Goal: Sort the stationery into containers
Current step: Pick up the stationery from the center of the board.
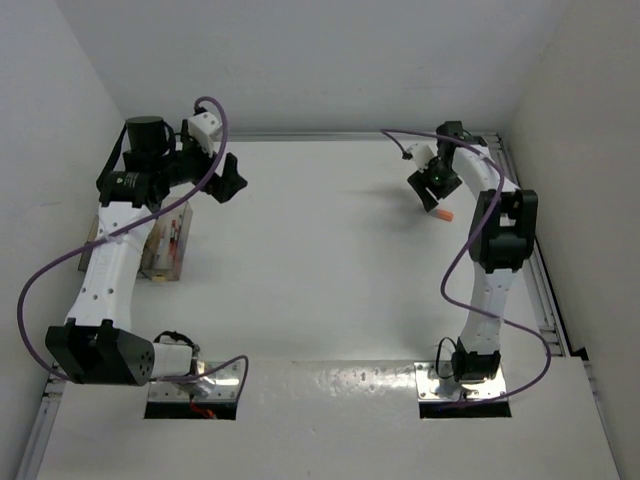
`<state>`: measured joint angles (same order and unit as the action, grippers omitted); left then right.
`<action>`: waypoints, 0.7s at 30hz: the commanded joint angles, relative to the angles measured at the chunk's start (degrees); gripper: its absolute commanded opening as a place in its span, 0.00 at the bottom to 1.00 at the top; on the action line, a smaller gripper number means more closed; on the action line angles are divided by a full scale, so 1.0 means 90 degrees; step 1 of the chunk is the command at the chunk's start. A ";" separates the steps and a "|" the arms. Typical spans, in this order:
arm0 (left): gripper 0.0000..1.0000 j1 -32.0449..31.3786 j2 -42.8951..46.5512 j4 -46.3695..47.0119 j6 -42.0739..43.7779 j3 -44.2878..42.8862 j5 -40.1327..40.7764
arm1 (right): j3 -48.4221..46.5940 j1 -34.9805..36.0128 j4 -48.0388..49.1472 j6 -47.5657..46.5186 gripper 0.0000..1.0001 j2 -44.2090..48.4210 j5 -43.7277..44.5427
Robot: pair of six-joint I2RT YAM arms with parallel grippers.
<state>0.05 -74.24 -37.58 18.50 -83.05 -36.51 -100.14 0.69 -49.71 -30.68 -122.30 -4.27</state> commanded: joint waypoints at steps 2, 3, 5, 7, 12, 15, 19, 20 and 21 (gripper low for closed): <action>1.00 -0.0357 0.0153 0.0376 -0.0288 0.0125 0.0150 | -0.0553 -0.0047 0.0211 -0.0634 0.61 -0.0258 0.0143; 1.00 -0.0435 0.0134 0.0406 -0.0308 0.0155 0.0160 | -0.0563 -0.0047 0.0240 -0.0683 0.61 -0.0317 0.0143; 1.00 -0.0524 0.0124 0.0416 -0.0327 0.0165 0.0180 | -0.0670 -0.0047 0.0211 -0.0800 0.61 -0.0502 0.0045; 1.00 -0.0621 0.0114 0.0397 -0.0337 0.0155 0.0238 | -0.0719 -0.0047 0.0123 -0.0868 0.60 -0.0600 -0.0052; 1.00 -0.0768 0.0104 0.0426 -0.0366 0.0165 0.0365 | -0.0710 -0.0311 0.0123 -0.0918 0.57 -0.0873 -0.0277; 1.00 -0.0826 0.0085 0.0416 -0.0366 0.0126 0.0434 | -0.0758 -0.0350 0.0113 -0.1005 0.54 -0.1059 -0.0306; 1.00 -0.0904 0.0055 0.0387 -0.0415 0.0096 0.0531 | -0.0933 -0.0438 0.0006 -0.1074 0.49 -0.1322 -0.0355; 1.00 -0.0914 0.0055 0.0396 -0.0415 0.0096 0.0541 | -0.0934 -0.0447 -0.0013 -0.1093 0.48 -0.1342 -0.0375; 1.00 -0.0934 0.0046 0.0387 -0.0415 0.0096 0.0532 | -0.0915 -0.0448 -0.0023 -0.1113 0.47 -0.1352 -0.0394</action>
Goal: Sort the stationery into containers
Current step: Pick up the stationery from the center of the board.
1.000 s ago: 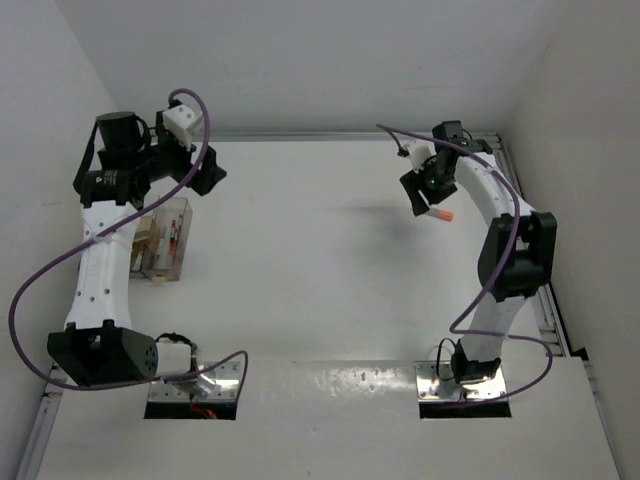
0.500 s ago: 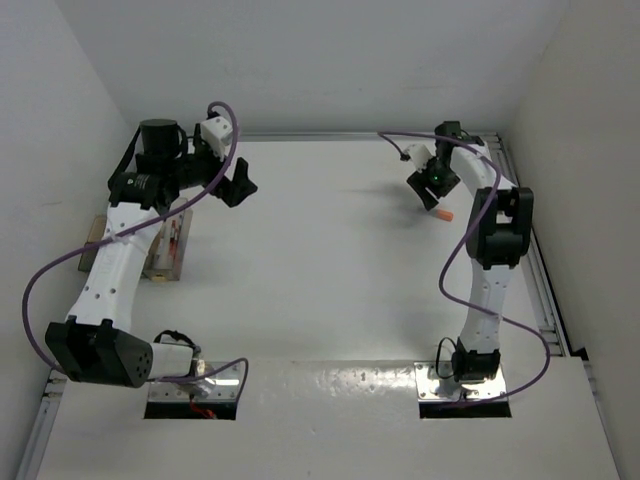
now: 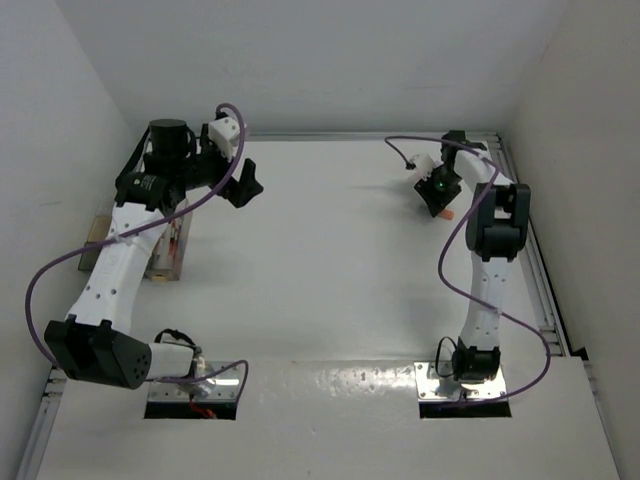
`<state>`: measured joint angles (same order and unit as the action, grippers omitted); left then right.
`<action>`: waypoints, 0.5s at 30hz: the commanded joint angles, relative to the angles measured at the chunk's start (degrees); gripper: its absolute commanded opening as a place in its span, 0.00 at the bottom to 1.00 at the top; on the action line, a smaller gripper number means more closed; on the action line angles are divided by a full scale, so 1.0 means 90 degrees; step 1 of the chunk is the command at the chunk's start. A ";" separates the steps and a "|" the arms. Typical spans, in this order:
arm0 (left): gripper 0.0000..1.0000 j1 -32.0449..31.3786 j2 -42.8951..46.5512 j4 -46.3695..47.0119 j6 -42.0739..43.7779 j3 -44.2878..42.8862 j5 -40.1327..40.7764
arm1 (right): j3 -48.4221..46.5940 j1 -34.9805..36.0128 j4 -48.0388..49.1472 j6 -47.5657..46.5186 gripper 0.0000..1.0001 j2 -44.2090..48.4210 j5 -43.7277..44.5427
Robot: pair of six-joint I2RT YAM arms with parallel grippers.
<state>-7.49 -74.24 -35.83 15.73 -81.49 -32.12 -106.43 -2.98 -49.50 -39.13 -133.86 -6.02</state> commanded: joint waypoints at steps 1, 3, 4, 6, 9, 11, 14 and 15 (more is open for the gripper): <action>1.00 -0.0106 0.0045 0.0212 -0.0107 -0.0086 0.0053 | -0.0167 -0.0040 -0.0076 -0.0212 0.45 -0.0039 -0.0258; 1.00 -0.0077 0.0065 0.0261 -0.0214 -0.0018 -0.0034 | -0.0050 -0.0020 -0.0154 -0.0232 0.37 0.0000 -0.0336; 1.00 -0.0018 0.0094 0.0406 -0.0436 0.0070 -0.0102 | 0.0018 -0.0001 -0.0174 -0.0261 0.34 0.0107 -0.0462; 1.00 0.0099 0.0259 0.0892 -0.0808 0.0506 -0.0433 | 0.0339 0.0048 -0.0174 -0.0222 0.26 0.0292 -0.0706; 1.00 0.0440 0.0911 0.2486 -0.2267 0.1820 -0.1505 | 0.0993 0.0272 -0.0407 0.0069 0.08 0.1284 -0.1426; 0.99 0.0422 0.1128 0.2729 -0.2770 0.2372 -0.1587 | 0.1092 0.0505 -0.0486 0.0187 0.07 0.1678 -0.1809; 0.97 0.0246 0.1286 0.3288 -0.3416 0.3028 -0.1520 | 0.1337 0.0926 -0.0575 0.0772 0.03 0.2372 -0.2590; 0.97 0.0178 0.1286 0.3462 -0.3572 0.3136 -0.1471 | 0.1357 0.1159 -0.0575 0.1238 0.02 0.2509 -0.2805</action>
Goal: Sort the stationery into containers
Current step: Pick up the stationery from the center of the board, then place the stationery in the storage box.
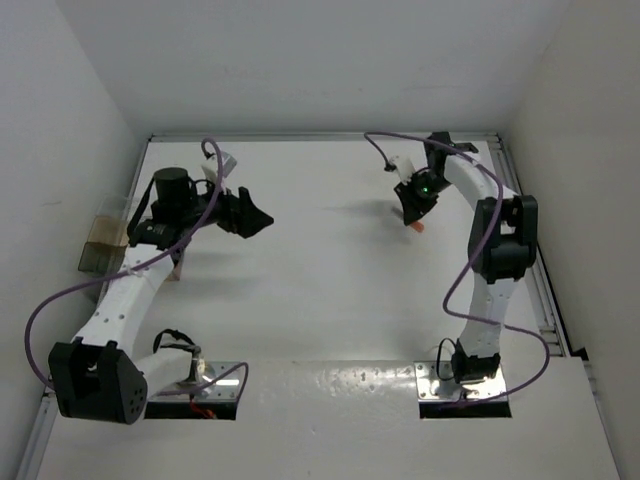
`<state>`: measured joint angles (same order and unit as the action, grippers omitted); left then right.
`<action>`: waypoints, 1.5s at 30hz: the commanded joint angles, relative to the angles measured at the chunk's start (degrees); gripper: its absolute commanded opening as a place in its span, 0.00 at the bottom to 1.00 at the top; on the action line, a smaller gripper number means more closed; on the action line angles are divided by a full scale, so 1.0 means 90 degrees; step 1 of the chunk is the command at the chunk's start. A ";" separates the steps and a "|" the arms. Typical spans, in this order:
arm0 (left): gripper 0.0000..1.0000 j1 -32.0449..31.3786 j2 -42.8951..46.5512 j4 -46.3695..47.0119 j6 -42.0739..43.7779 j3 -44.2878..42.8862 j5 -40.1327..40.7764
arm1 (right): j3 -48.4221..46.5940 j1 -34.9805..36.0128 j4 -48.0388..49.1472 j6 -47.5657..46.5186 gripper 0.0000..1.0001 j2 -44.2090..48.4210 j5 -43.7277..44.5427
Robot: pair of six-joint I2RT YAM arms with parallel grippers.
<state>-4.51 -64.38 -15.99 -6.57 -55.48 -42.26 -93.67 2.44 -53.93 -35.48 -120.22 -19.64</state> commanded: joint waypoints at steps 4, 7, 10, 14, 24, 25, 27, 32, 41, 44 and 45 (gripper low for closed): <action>0.96 -0.0377 0.0161 0.2233 -0.2449 0.0851 -0.0256 | -0.0188 0.1163 0.0132 0.2396 0.00 0.1463 -0.2211; 0.96 -0.0552 0.0025 0.2878 -0.3202 0.1135 -0.0217 | -0.0227 0.1671 0.0649 0.3822 0.00 0.1707 -0.2505; 0.96 -0.0758 -0.0209 0.3454 -0.3858 0.1097 -0.0139 | -0.0101 0.2140 0.1371 0.5024 0.00 0.1961 -0.2525; 0.95 -0.0943 -0.0502 0.4041 -0.4513 0.0883 0.0095 | -0.0031 0.2754 0.1988 0.5885 0.00 0.2206 -0.1912; 0.82 -0.1149 -0.1293 0.4042 -0.4943 0.0257 0.0526 | -0.0120 0.3626 0.2057 0.5886 0.00 0.2489 -0.0689; 0.80 -0.1168 -0.1362 0.3984 -0.4925 0.0112 0.0603 | -0.0149 0.3664 0.2057 0.5915 0.00 0.2499 -0.0641; 0.72 -0.1169 -0.1498 0.3827 -0.4944 0.0023 0.0624 | -0.0188 0.3684 0.2057 0.5896 0.00 0.2509 -0.0640; 0.61 -0.1207 -0.1441 0.4032 -0.5032 0.0110 0.0448 | -0.0344 0.3743 0.2008 0.5867 0.00 0.2499 -0.0269; 0.53 -0.1227 -0.1206 0.3925 -0.4876 0.0354 0.0516 | -0.0637 0.3938 0.1959 0.5681 0.00 0.2353 0.0092; 0.51 -0.1237 -0.1235 0.3905 -0.4837 0.0325 0.0545 | -0.0706 0.3997 0.1959 0.5642 0.00 0.2313 0.0102; 0.51 -0.1237 -0.1245 0.3925 -0.4837 0.0315 0.0536 | -0.0725 0.4045 0.1959 0.5613 0.00 0.2294 0.0112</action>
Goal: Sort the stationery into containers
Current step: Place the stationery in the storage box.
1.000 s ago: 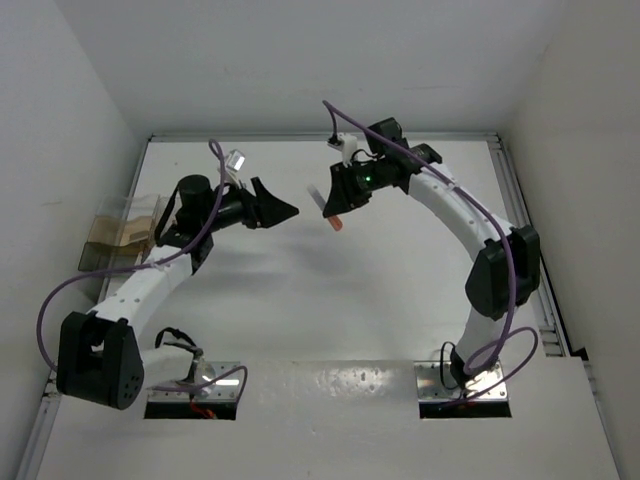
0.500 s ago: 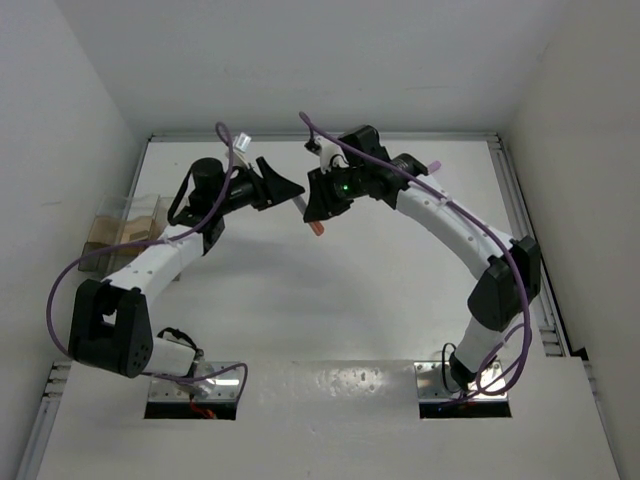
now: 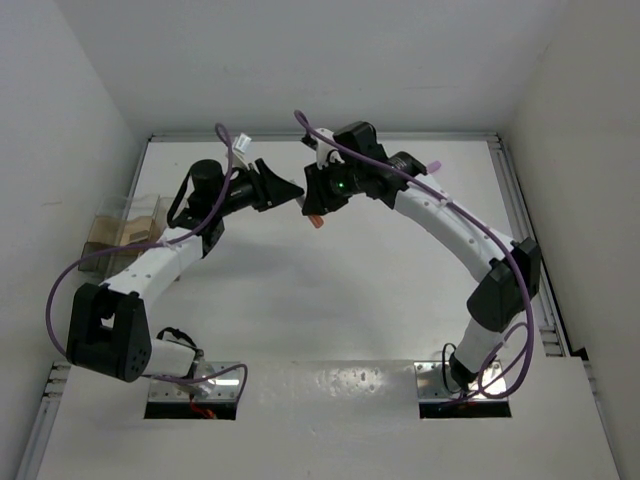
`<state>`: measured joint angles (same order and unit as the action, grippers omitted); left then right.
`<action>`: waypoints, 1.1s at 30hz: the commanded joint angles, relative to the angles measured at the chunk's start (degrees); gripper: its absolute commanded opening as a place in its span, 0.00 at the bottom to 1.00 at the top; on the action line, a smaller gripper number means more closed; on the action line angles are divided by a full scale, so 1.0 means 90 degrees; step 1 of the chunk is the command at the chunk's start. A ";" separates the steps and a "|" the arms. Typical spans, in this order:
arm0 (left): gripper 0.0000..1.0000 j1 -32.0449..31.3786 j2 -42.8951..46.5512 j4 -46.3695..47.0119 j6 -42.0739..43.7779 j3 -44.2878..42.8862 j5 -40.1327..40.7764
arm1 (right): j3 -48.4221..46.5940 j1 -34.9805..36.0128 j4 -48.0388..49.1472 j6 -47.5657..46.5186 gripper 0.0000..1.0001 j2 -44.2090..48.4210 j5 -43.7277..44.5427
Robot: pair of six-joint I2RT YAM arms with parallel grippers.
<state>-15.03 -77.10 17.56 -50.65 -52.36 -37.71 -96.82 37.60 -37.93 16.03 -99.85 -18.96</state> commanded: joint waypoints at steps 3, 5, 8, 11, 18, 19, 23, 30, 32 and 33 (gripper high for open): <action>0.41 -0.0059 0.0149 0.0285 0.0042 -0.0003 -0.0038 | -0.0376 0.0206 0.0172 -0.0131 0.00 0.0021 0.0037; 0.22 -0.0059 0.0158 0.0324 0.0081 -0.0003 -0.0096 | -0.0376 0.0216 0.0172 -0.0141 0.00 0.0030 0.0046; 0.00 0.0252 0.0139 0.0052 0.0344 -0.0217 -0.0213 | -0.0415 0.0236 0.0123 -0.0180 0.23 0.0050 0.0085; 0.00 0.0984 -0.0027 -0.1020 0.1162 -0.0879 -0.0331 | -0.0424 0.0148 0.0045 -0.0229 0.71 0.0186 0.0115; 0.00 0.2392 -0.0466 -0.4224 0.5580 -0.3282 0.2569 | -0.0249 -0.0924 -0.0306 -0.0268 0.81 0.0362 -0.0266; 0.00 0.2402 -0.0505 -0.4178 0.6159 -0.3352 0.3043 | -0.0200 -0.1042 -0.0316 -0.0268 0.81 0.0362 -0.0305; 0.00 0.2489 -0.0797 -0.3798 0.7910 -0.3401 0.4722 | -0.0141 -0.1453 -0.0521 -0.0482 0.81 0.0363 -0.0413; 0.00 0.2890 -0.1539 -0.3201 0.9796 -0.3429 0.5148 | -0.0200 -0.1737 -0.0736 -0.0531 0.80 0.0421 -0.0667; 0.00 0.3036 -0.1938 -0.3464 1.0332 -0.3673 0.5168 | -0.0239 -0.1756 -0.0873 -0.0619 0.80 0.0421 -0.0667; 0.00 0.3066 -0.2067 -0.3581 1.0451 -0.3887 0.5138 | -0.0268 -0.1766 -0.0912 -0.0639 0.80 0.0392 -0.0667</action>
<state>10.96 -92.90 -14.61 32.21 -82.76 5.87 -97.84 22.13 -44.99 11.77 -98.72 -23.18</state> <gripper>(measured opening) 0.246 0.806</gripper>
